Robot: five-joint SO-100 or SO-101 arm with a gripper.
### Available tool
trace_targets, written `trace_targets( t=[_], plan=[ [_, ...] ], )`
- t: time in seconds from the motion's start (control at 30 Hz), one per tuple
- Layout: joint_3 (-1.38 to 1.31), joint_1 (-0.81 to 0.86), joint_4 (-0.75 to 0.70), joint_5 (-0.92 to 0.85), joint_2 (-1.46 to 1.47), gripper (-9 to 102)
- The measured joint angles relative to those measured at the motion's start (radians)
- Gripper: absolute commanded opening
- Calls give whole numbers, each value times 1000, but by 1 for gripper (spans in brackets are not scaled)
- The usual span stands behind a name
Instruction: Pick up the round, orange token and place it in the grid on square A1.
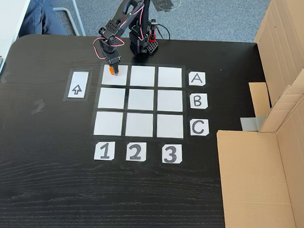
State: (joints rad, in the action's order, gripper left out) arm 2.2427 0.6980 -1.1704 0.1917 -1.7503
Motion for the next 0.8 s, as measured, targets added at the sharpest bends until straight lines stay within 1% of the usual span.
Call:
trace_targets(
  t=[0.17,0.4,0.6,0.8],
  plan=[
    [3,0,5,0,2,25],
    [6,-3,8,0,2,30],
    [-15,2,8,0,2,32],
    [-92,44,8,-2,-3,34]
  ],
)
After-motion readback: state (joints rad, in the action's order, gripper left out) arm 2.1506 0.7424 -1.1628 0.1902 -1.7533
